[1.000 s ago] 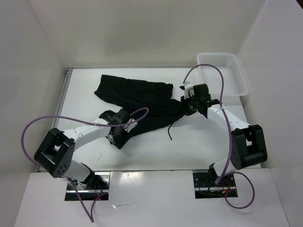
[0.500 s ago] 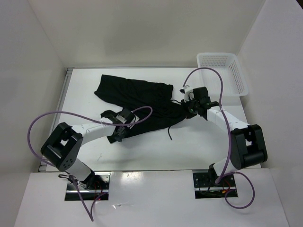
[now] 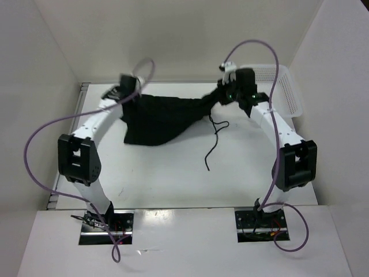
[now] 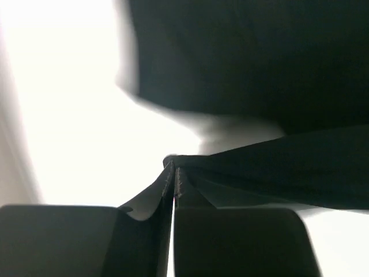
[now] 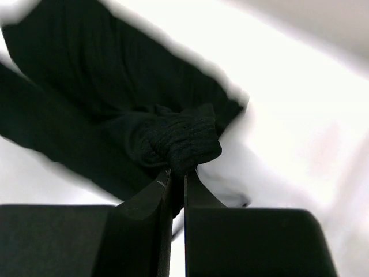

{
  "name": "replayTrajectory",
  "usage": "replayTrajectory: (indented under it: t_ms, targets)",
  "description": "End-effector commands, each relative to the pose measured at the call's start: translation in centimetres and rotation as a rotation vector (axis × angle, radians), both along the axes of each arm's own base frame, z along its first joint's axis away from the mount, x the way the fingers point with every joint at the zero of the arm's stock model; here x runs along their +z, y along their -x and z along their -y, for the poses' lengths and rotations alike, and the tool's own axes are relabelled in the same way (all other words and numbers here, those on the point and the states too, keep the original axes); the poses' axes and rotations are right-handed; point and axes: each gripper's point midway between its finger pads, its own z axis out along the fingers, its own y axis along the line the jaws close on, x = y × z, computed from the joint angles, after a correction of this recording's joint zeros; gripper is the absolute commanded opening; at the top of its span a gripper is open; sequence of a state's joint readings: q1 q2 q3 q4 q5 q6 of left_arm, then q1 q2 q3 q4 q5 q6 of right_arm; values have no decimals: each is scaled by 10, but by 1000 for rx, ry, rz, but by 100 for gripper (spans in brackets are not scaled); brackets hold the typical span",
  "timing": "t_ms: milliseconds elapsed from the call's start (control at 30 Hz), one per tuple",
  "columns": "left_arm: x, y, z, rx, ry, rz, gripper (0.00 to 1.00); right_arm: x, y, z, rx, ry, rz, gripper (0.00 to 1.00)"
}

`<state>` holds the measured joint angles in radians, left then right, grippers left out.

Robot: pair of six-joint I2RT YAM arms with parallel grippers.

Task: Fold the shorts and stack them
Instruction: Flatten the shorts out

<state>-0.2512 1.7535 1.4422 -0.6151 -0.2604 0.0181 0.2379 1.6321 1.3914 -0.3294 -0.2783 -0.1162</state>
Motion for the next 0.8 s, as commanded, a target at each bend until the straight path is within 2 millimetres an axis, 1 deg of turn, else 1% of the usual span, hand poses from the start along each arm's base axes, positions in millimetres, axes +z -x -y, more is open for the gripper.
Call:
replayTrajectory:
  t_ms: [0, 33, 67, 100, 133, 167, 200, 233, 267, 300, 333, 367, 400, 433, 467, 500, 533, 567, 600, 633, 667, 700, 733, 767]
  targets:
    - [160, -56, -34, 125, 75, 421, 0, 107, -34, -4, -13, -48, 272, 0]
    - [175, -53, -36, 132, 77, 455, 0, 102, -33, -1, -17, -22, 259, 0]
    - [173, -44, -38, 132, 74, 442, 0, 112, -22, 2, -18, -25, 273, 0]
    - [185, -29, -40, 132, 79, 464, 0, 96, -13, 4, -12, -6, 241, 0]
    - [182, -19, -42, 132, 75, 450, 0, 89, -2, 7, -11, -1, 219, 0]
    - [175, -6, -44, 132, 68, 419, 0, 98, 14, 10, 5, 6, 240, 0]
    - [163, 13, -47, 132, 62, 390, 0, 78, 30, 8, 43, 13, 190, 0]
    - [158, 23, -50, 138, 53, 381, 0, 73, 42, 8, 71, 19, 170, 0]
    - [149, 36, -51, 137, 38, 350, 0, 61, 58, 9, 113, 49, 128, 0]
    - [152, 52, -53, 137, 39, 357, 0, 55, 77, 10, 153, 58, 111, 0]
    - [131, 72, -53, 121, 38, 277, 0, 47, 89, 11, 185, 75, 89, 0]
    - [124, 85, -53, 113, 40, 246, 0, 34, 106, 14, 242, 124, 48, 0]
    - [129, 102, -51, 98, 45, 257, 0, 25, 122, 17, 273, 141, 24, 0]
    - [120, 118, -47, 73, 39, 221, 0, 18, 133, 17, 310, 149, -2, 0]
    - [105, 132, -46, 60, 29, 179, 0, 2, 151, 21, 352, 181, -61, 0]
    - [109, 146, -47, 50, 34, 192, 0, 3, 162, 23, 380, 192, -68, 0]
    - [103, 161, -47, 37, 25, 154, 0, -7, 172, 24, 414, 203, -104, 0]
    - [105, 173, -42, 5, 36, 146, 0, -12, 186, 29, 446, 230, -142, 0]
    - [101, 183, -39, -17, 42, 109, 0, -17, 193, 32, 467, 245, -168, 0]
    - [94, 204, -37, -48, 39, 27, 0, -21, 201, 34, 490, 261, -194, 0]
    - [90, 218, -30, -85, 71, -13, 0, -28, 218, 41, 509, 280, -262, 0]
    - [84, 233, -29, -102, 70, -82, 0, -31, 225, 44, 553, 308, -272, 0]
    - [81, 240, -28, -109, 77, -110, 0, -33, 230, 46, 564, 314, -288, 0]
    - [75, 247, -23, -137, 88, -148, 0, -34, 228, 50, 541, 335, -297, 0]
